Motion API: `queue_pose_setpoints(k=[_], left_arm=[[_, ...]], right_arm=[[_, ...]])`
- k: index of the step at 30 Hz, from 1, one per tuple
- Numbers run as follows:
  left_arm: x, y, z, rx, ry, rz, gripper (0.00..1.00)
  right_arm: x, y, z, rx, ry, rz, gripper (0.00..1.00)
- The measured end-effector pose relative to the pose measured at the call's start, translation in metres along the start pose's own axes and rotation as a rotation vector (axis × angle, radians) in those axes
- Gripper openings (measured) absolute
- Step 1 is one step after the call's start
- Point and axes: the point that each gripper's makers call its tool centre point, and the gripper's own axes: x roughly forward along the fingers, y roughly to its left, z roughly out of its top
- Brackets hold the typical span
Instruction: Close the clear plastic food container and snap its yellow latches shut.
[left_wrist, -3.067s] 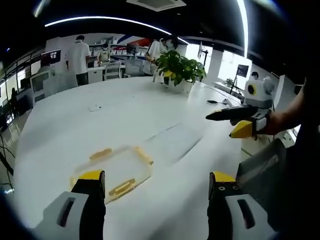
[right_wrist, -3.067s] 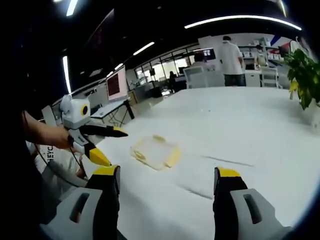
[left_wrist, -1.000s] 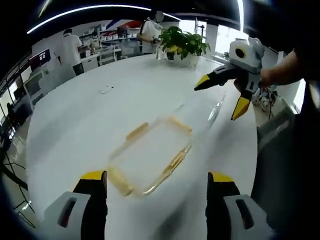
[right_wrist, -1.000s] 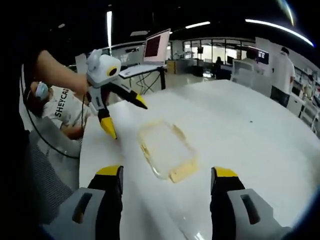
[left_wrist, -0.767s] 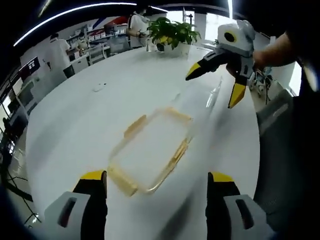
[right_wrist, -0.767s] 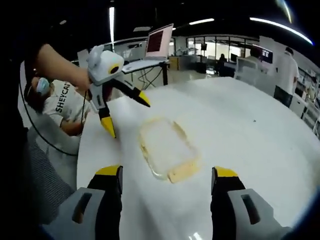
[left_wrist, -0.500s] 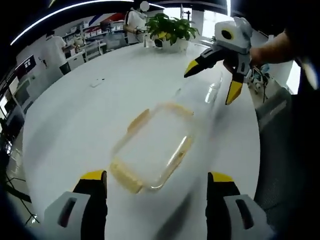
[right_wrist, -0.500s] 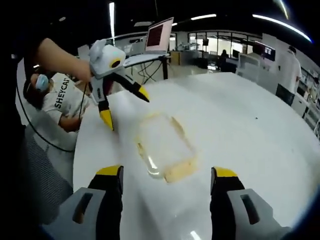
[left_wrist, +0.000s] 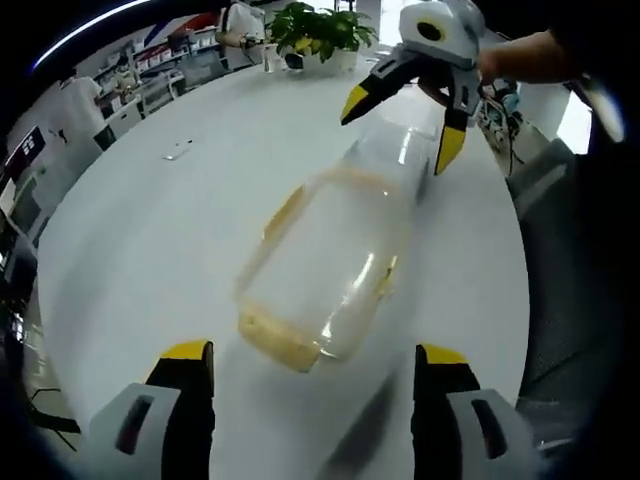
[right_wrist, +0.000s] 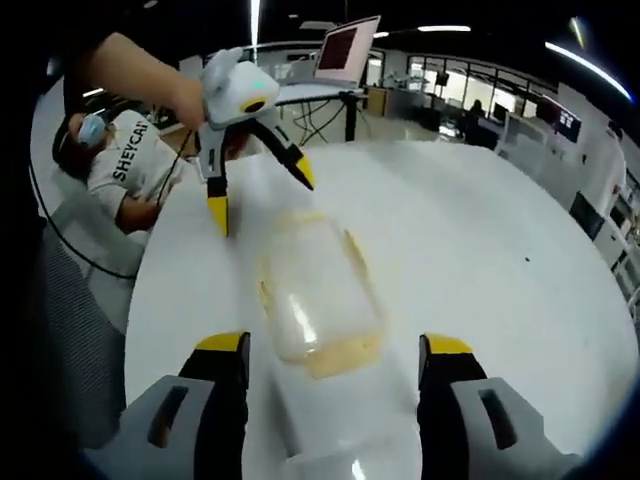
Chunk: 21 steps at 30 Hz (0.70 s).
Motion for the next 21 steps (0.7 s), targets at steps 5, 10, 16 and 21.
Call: queue_pose_setpoints(k=[5,10,16,21], left_arm=[[0.003,0.004,-0.002,0.04,0.027,-0.02,0.74],[0.005,0.006,0.0,0.069,0.041,-0.036,0.71],[0.011,0.014,-0.002,0.157,0.075,-0.041,0.71],[0.014,0.016,0.001,0.184,0.098,-0.064,0.67]], right_arm=[[0.006,0.0,-0.008,-0.052,0.063,0.041,0.62],[0.013,-0.001,-0.018,-0.1,0.123,0.081,0.56],[0.019,0.001,-0.024,-0.131,0.162,0.106,0.55],[0.023,0.001,-0.033,-0.214,0.229,0.122,0.54]])
